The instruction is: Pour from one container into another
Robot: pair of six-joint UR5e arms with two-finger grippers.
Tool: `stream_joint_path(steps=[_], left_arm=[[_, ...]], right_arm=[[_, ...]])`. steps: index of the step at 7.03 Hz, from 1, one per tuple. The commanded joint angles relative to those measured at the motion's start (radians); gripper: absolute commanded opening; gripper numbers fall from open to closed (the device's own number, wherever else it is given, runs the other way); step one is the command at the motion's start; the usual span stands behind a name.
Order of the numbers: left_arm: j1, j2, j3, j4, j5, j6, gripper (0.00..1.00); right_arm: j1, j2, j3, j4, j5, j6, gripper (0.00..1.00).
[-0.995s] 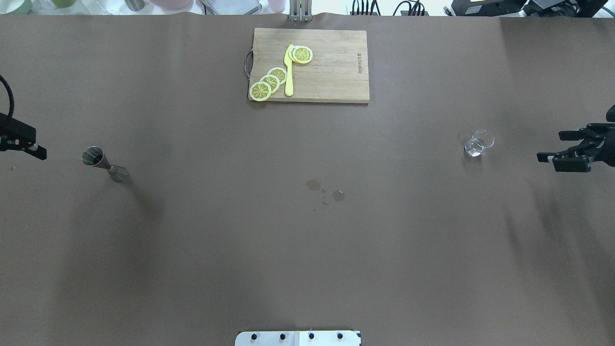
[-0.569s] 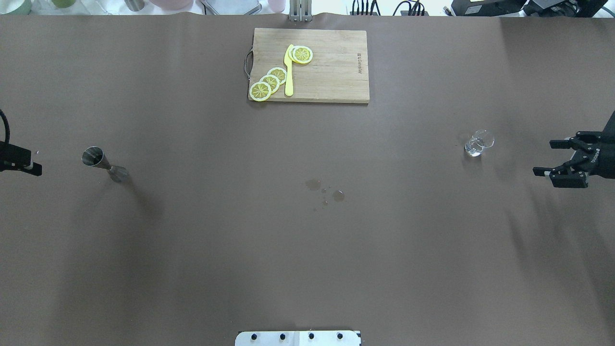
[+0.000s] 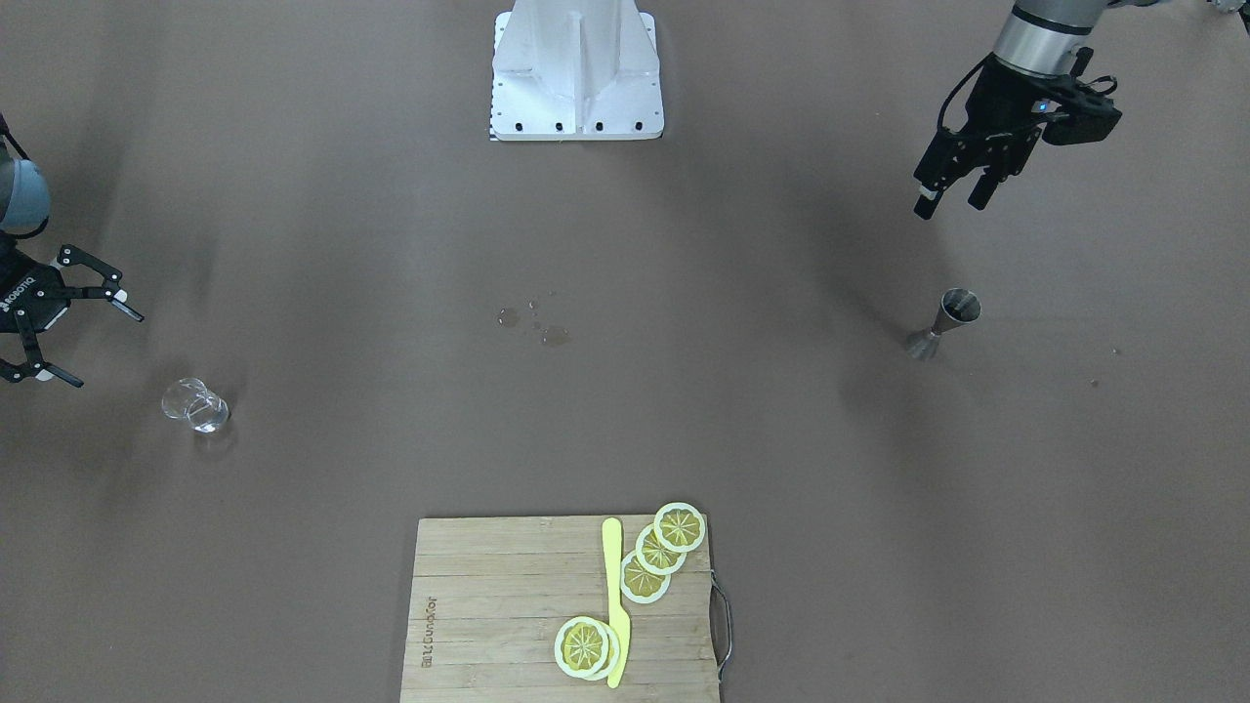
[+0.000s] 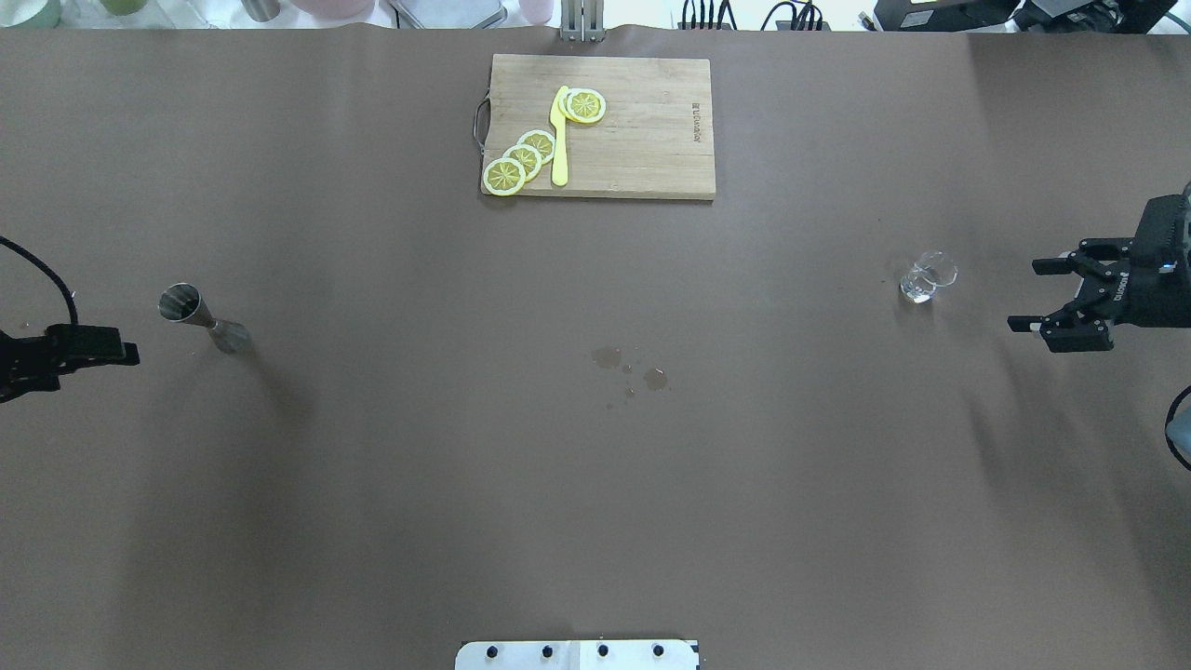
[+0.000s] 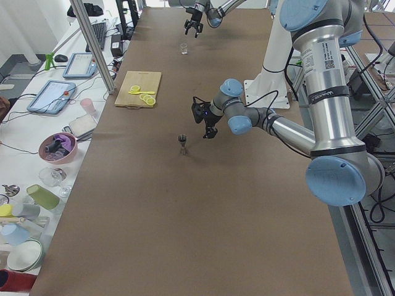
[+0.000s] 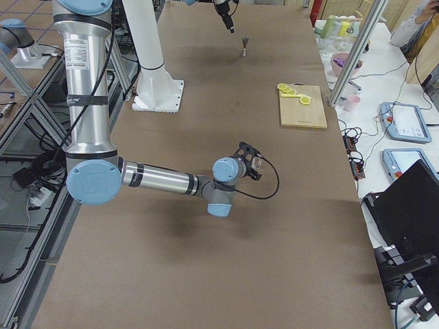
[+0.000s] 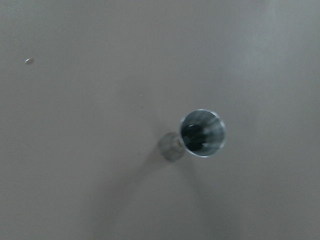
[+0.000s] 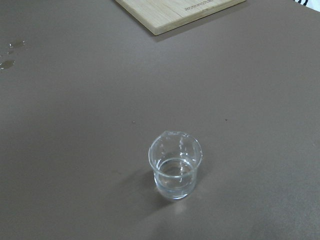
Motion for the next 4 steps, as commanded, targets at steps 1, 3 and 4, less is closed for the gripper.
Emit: stream_joint_path(steps=[1, 3, 4], left_arm=[[0.199, -0.007, -0.020, 0.023, 0.281, -0.039, 0.98], [0.326, 0.000, -0.011, 0.067, 0.484, -0.041, 0.98], [0.359, 0.008, 0.018, 0.067, 0.561, -0.041, 0.98]], right_arm=[[0.009, 0.026, -0.030, 0.034, 0.020, -0.053, 1.00], [0.021, 0.041, -0.033, 0.026, 0.088, -0.051, 1.00], [0.026, 0.041, -0.035, 0.027, 0.099, -0.059, 1.00]])
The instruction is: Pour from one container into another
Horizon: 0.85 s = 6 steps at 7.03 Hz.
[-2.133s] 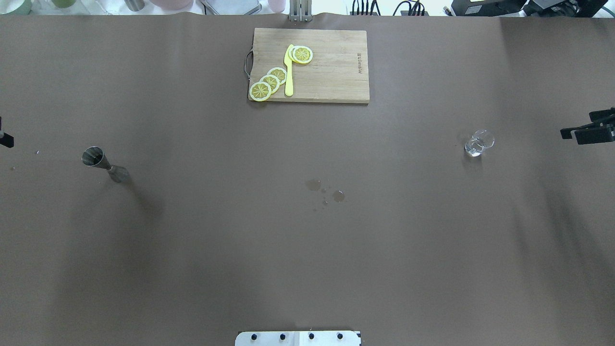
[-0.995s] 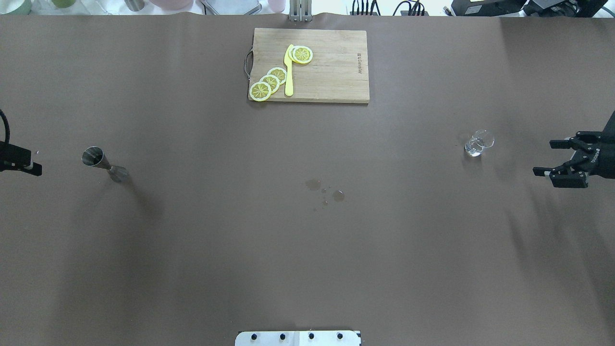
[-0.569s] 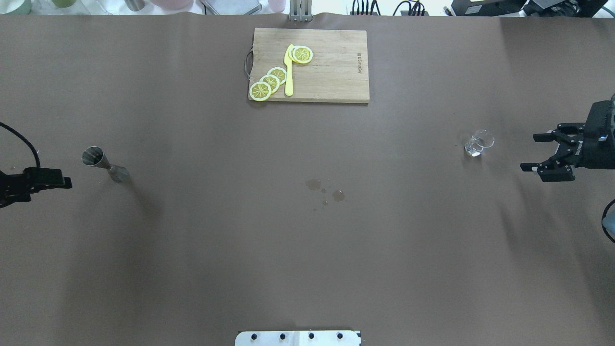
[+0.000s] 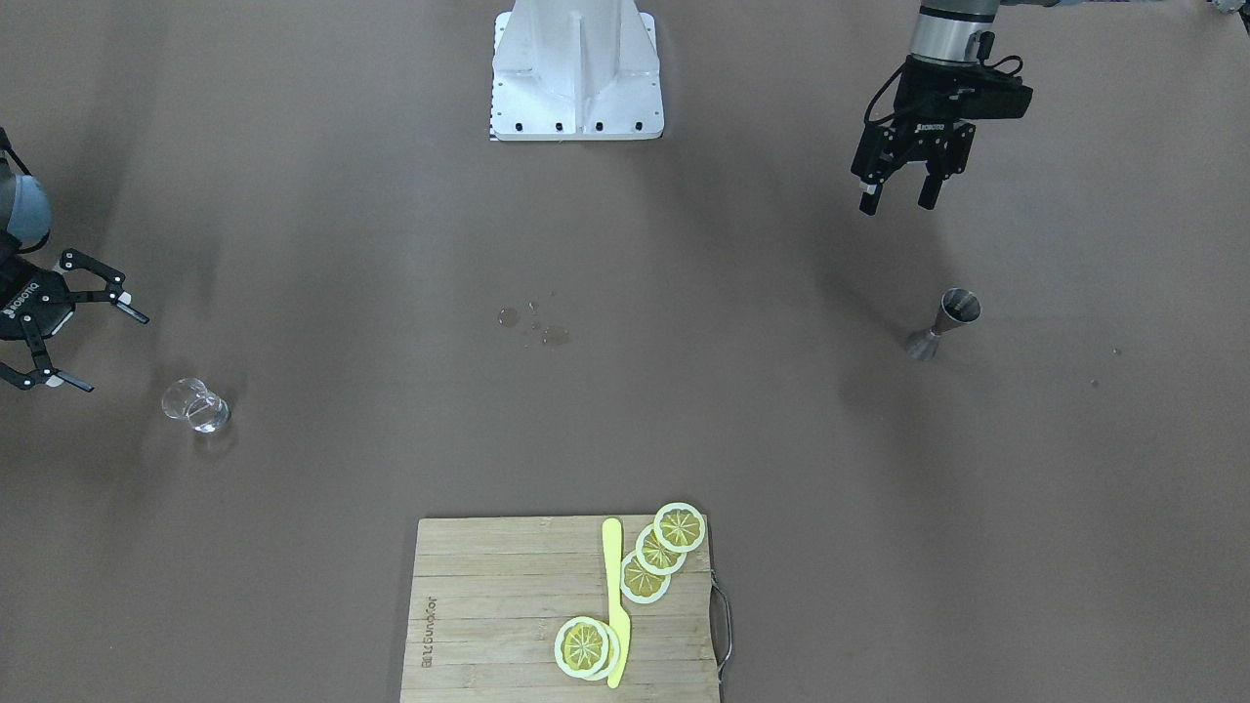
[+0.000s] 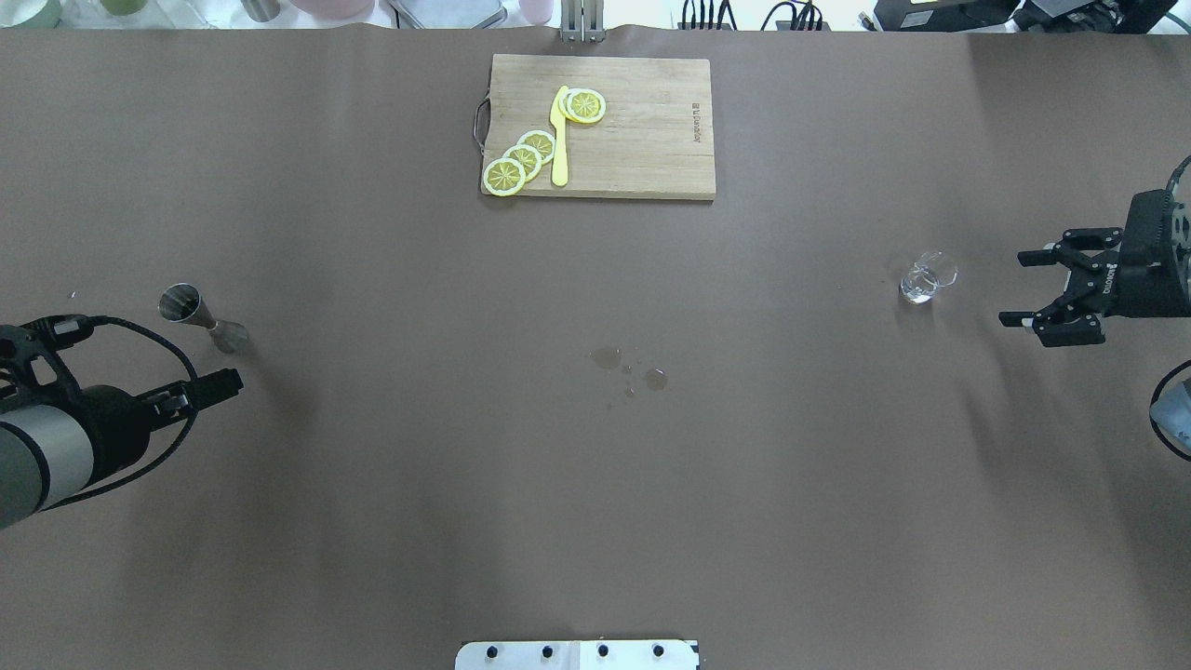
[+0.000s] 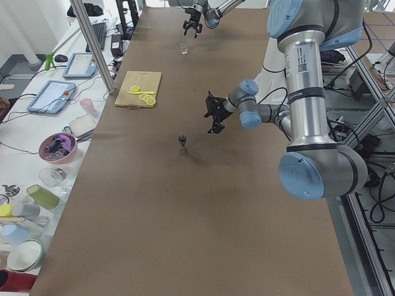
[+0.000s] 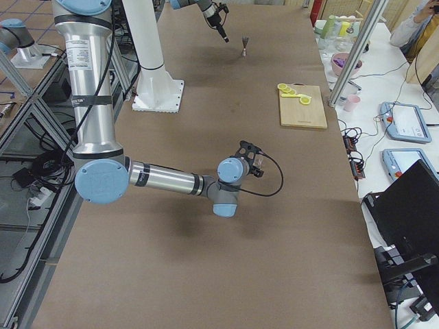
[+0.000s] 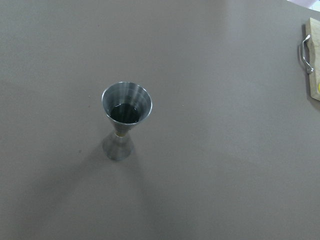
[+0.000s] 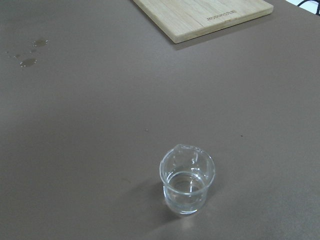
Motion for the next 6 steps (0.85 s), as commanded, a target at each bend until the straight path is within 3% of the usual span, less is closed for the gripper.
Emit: stream_joint_path(steps=[1, 3, 4, 6], left_arm=[[0.074, 0.008, 0.069, 0.005, 0.174, -0.001, 0.98], [0.081, 0.023, 0.154, -0.044, 0.269, -0.026, 0.98], [0.084, 0.022, 0.218, -0.162, 0.303, -0.027, 0.98], [0.112, 0.020, 0.242, -0.213, 0.353, -0.021, 0.98]], right_arm=[[0.008, -0.003, -0.026, 0.008, 0.026, -0.017, 1.00], [0.014, 0.048, -0.110, 0.046, -0.008, -0.075, 1.00], [0.014, 0.069, -0.117, 0.049, -0.028, -0.077, 1.00], [0.014, 0.091, -0.128, 0.045, -0.089, -0.043, 0.99]])
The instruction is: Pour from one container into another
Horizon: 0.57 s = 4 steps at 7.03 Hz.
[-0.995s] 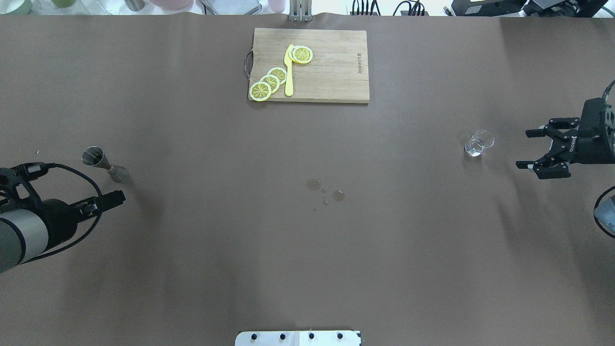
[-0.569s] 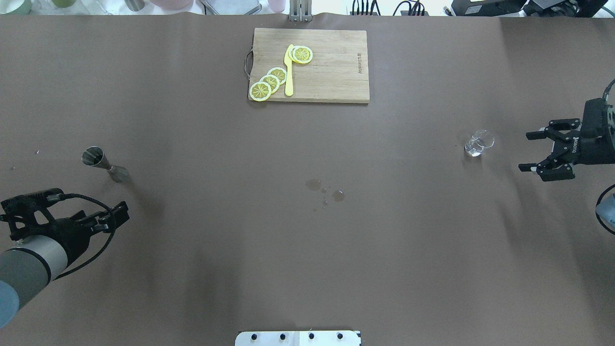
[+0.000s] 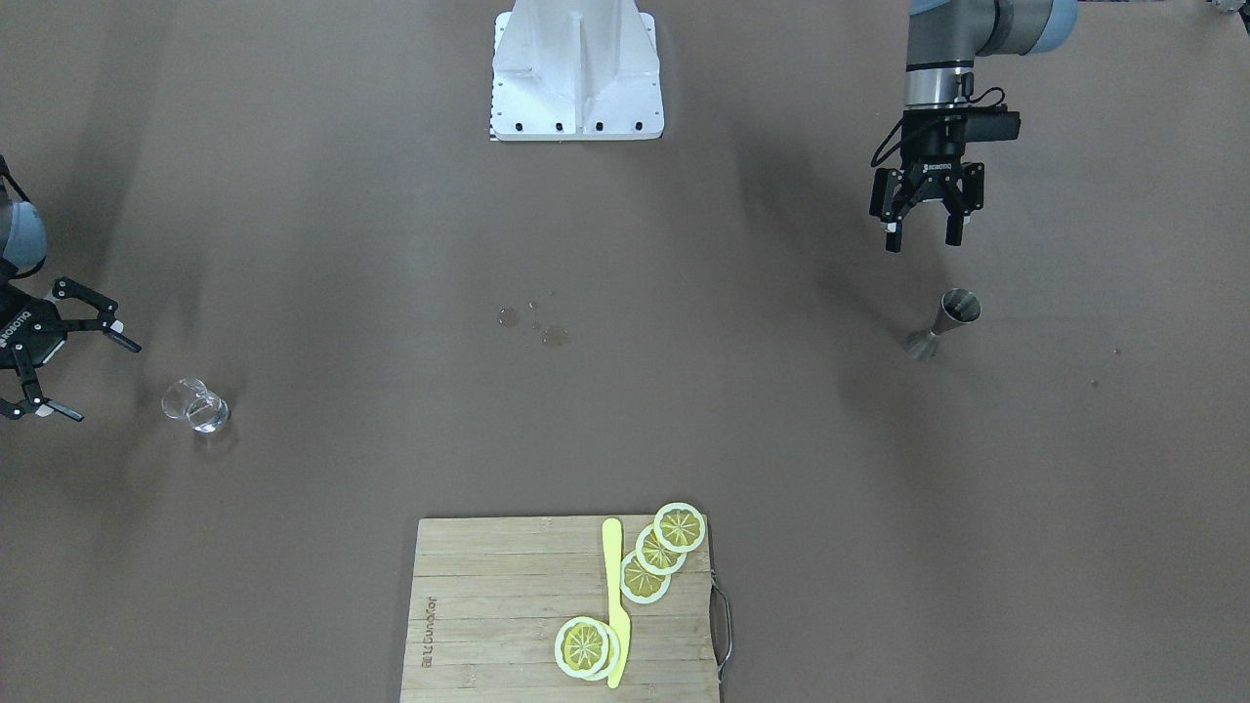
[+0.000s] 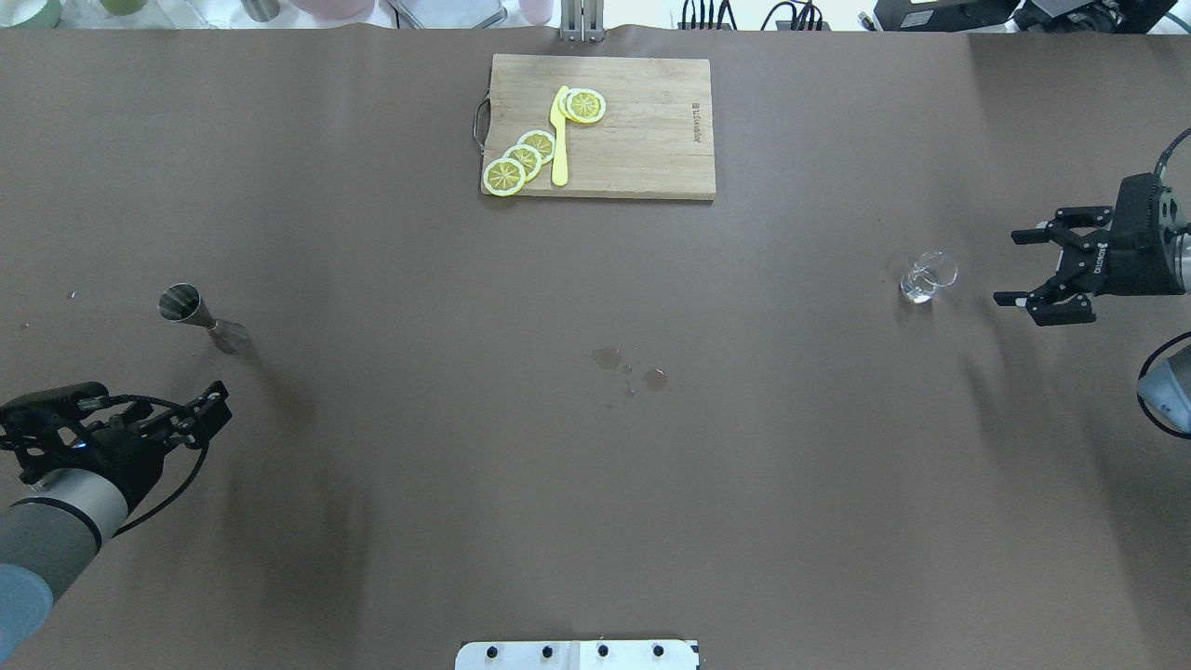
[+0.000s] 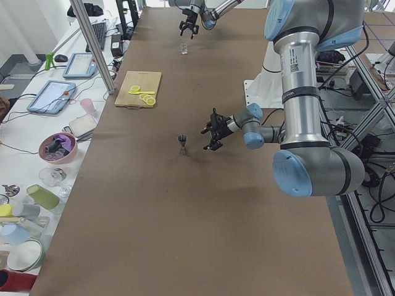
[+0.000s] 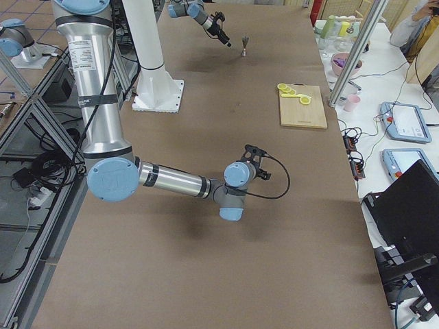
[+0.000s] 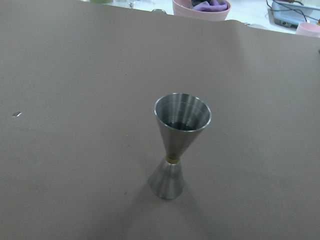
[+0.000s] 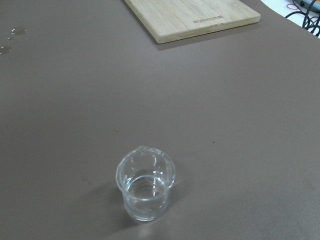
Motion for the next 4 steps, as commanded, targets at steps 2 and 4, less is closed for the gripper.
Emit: stream_joint_path(steps=[2, 4], left_arm=[[0.041, -0.005, 0.049, -0.030, 0.138, 0.000, 0.98], [0.047, -0.014, 0.082, -0.025, 0.207, 0.002, 0.98]], right_arm=[[-0.003, 0.019, -0.010, -0.003, -0.048, 0.078, 0.99], [-0.013, 0.017, -0.008, 0.000, -0.048, 0.131, 0.99]])
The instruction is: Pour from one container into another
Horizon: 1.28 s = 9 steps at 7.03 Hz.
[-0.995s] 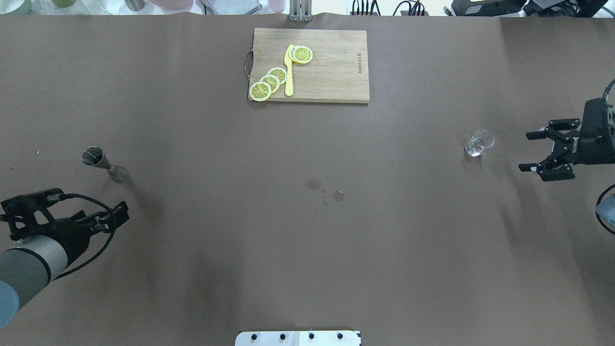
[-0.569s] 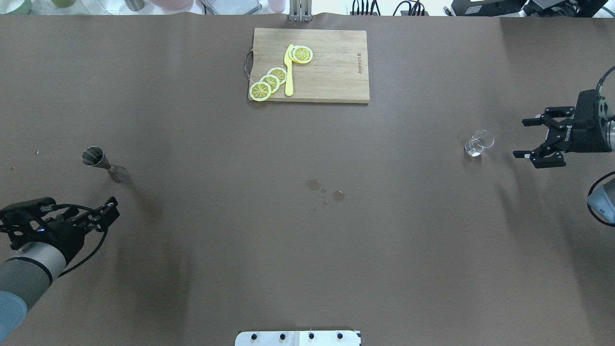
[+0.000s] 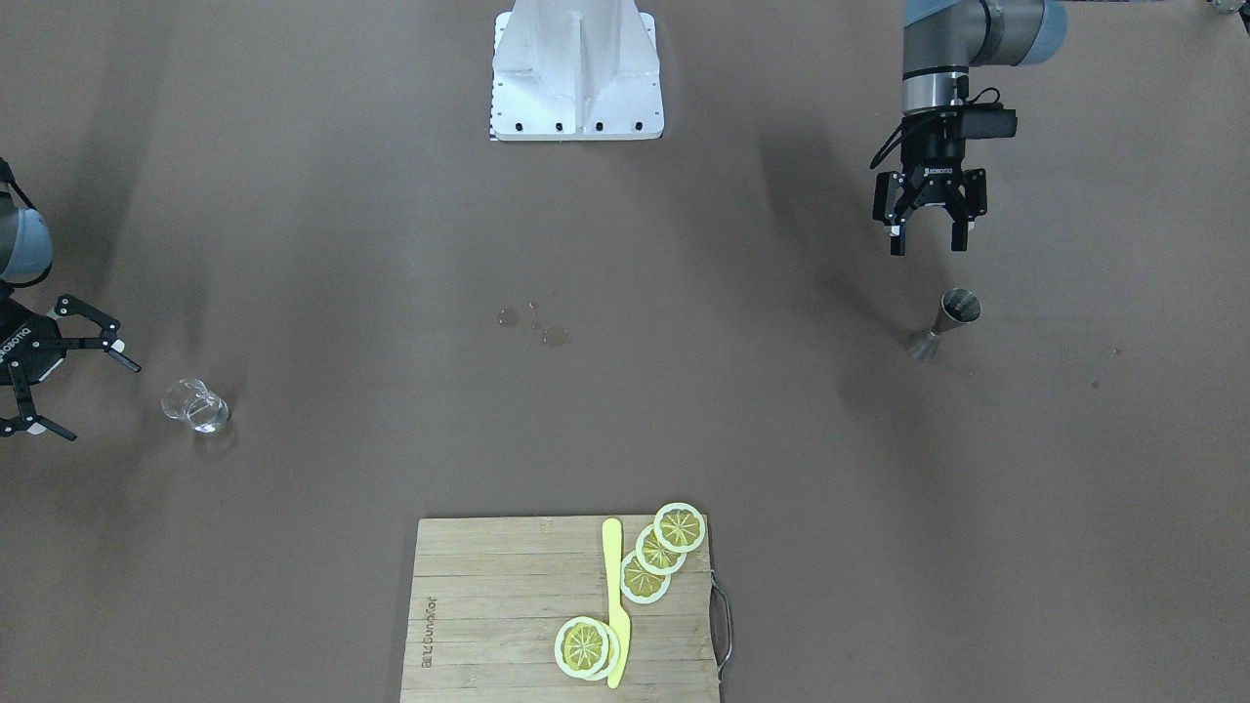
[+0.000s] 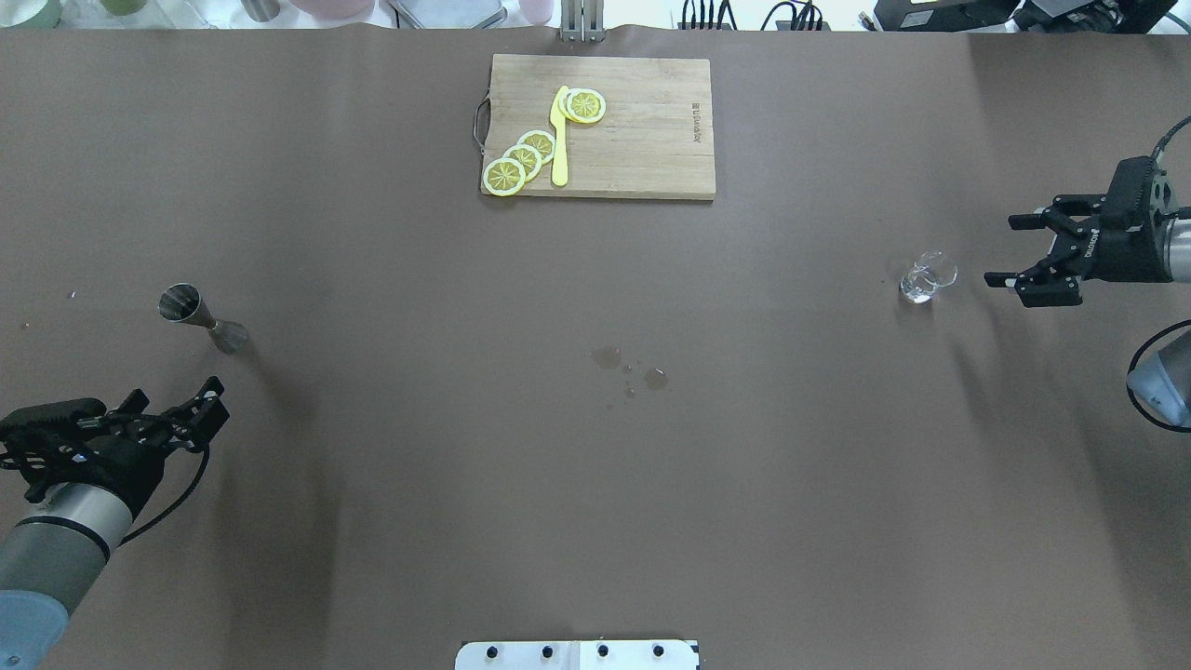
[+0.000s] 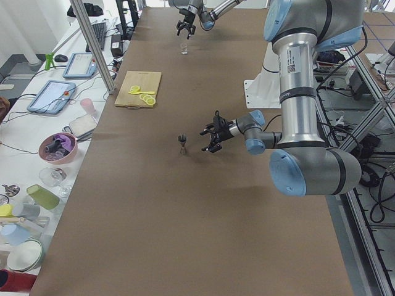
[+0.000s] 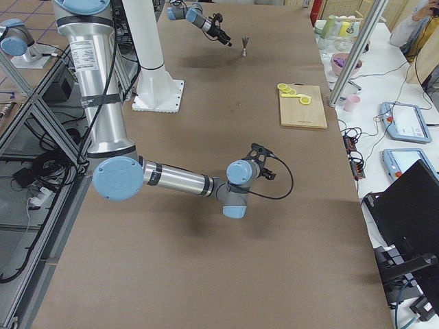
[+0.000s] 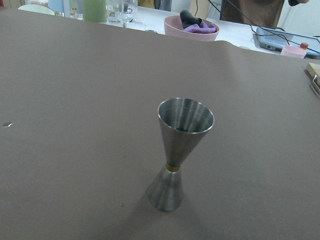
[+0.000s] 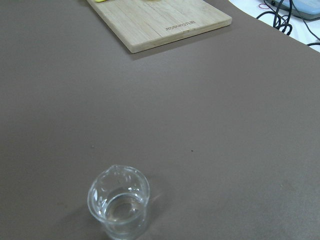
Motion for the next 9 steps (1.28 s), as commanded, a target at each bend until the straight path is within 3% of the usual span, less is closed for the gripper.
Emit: stream_joint_path(steps=[1, 5, 9], left_arm=[[0.003, -0.020, 0.026, 0.013, 0.035, 0.001, 0.98], [-0.021, -0.101, 0.097, 0.016, 0.034, 0.001, 0.98], [-0.082, -0.107, 0.120, 0.041, 0.029, 0.037, 0.98]], right_arm=[[-0.025, 0.000, 0.006, 0.005, -0.003, 0.068, 0.99], [-0.091, -0.001, 0.018, 0.003, -0.084, 0.070, 0.99], [-0.134, 0.022, 0.020, -0.004, -0.147, 0.070, 0.99]])
